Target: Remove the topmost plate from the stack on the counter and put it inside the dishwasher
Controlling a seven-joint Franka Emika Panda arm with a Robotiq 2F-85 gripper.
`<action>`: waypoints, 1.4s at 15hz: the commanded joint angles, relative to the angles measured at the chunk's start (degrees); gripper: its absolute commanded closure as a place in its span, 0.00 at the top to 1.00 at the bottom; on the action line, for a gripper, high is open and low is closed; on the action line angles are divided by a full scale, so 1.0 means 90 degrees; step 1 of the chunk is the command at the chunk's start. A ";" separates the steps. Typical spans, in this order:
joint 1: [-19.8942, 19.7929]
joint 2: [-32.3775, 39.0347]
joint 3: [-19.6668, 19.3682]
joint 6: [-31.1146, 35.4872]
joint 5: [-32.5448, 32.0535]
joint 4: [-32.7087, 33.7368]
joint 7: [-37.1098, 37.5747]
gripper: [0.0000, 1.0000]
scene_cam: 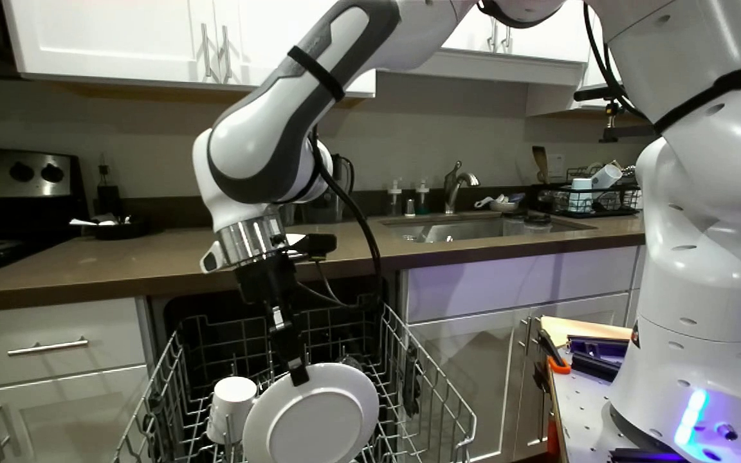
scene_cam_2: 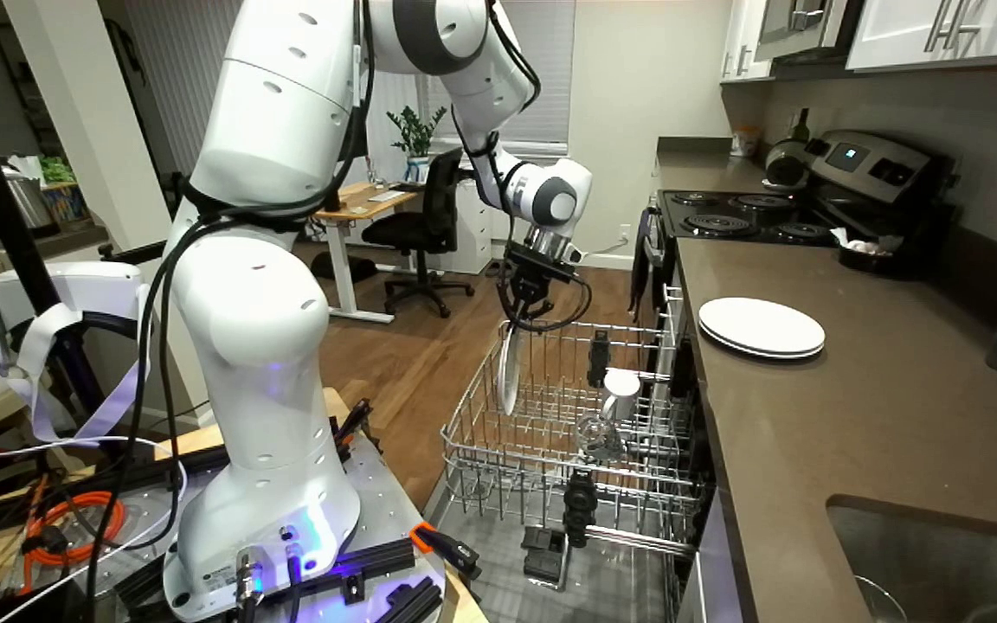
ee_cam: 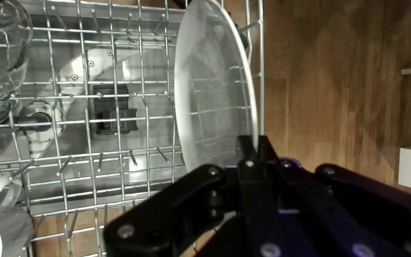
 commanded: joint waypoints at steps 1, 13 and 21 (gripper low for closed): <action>-0.0107 0.0127 0.0137 -0.0130 0.0067 0.0185 -0.0073 0.05; -0.0068 0.0608 0.0076 -0.0048 -0.0074 0.0469 0.0063 0.05; -0.0078 0.1048 0.0039 -0.0162 -0.0131 0.0814 0.0101 0.05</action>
